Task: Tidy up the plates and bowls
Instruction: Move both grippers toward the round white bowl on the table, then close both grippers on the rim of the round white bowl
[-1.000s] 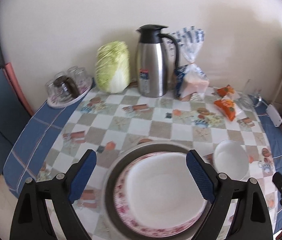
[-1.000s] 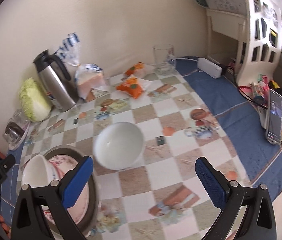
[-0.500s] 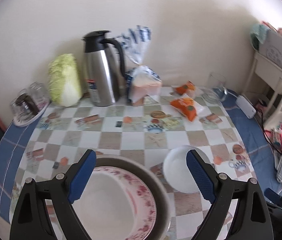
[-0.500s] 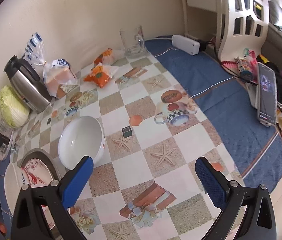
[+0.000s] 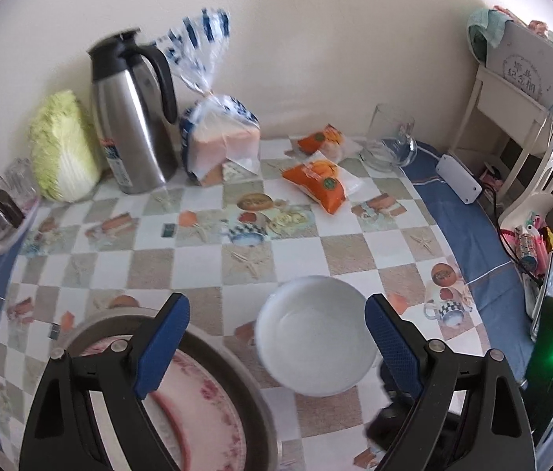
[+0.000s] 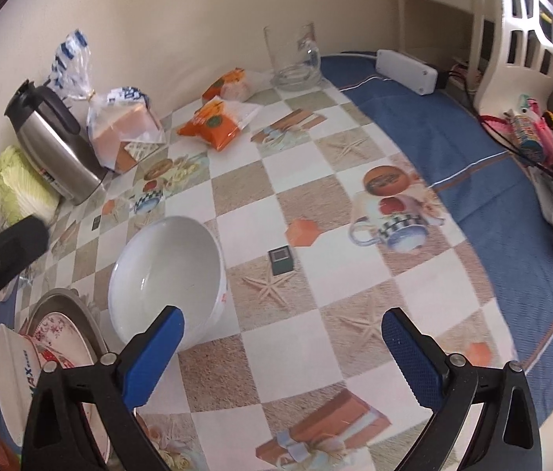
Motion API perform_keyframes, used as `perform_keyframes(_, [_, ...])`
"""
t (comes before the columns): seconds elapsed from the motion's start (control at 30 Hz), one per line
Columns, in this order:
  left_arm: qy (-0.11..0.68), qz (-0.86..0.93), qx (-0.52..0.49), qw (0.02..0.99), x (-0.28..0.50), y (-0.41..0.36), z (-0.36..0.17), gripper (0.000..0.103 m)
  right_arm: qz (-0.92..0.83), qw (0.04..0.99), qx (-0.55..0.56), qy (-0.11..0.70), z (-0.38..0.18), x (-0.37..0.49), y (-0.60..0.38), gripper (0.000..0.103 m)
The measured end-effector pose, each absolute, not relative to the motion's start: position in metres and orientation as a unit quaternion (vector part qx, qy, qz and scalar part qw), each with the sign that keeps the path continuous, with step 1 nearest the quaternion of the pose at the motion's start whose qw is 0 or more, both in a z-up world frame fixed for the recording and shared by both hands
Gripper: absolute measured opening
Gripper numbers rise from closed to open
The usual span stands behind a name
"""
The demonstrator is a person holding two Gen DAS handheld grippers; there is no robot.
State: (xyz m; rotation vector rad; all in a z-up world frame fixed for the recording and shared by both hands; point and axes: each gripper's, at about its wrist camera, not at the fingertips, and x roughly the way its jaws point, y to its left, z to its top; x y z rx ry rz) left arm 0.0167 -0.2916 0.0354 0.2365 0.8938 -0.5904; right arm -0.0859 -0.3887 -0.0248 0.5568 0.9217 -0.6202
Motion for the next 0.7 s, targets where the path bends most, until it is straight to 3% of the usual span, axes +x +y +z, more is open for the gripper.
perform_keyframes(0.1, [0.436,-0.279,0.111,0.848,0.02,-0.298,0.026,0.09,-0.287,0.811,0.265,0.436,-0.032,-0.079,-0.388,0.091])
perform_keyframes(0.23, [0.453,-0.273,0.112,0.841,0.027,-0.304,0.013,0.078,-0.286,0.807,0.263,0.445,-0.04,-0.072,-0.388,0.085])
perform_keyframes(0.43, [0.479,-0.265,0.105,0.831,0.039,-0.303,-0.004,0.078,-0.287,0.802,0.263,0.453,-0.049,-0.063,-0.388,0.083])
perform_keyframes(0.63, [0.495,-0.26,0.1,0.823,0.046,-0.301,-0.015,0.078,-0.288,0.799,0.261,0.458,-0.057,-0.056,-0.385,0.075])
perform_keyframes(0.7, [0.497,-0.262,0.099,0.821,0.046,-0.301,-0.017,0.078,-0.288,0.8,0.263,0.456,-0.058,-0.055,-0.385,0.068])
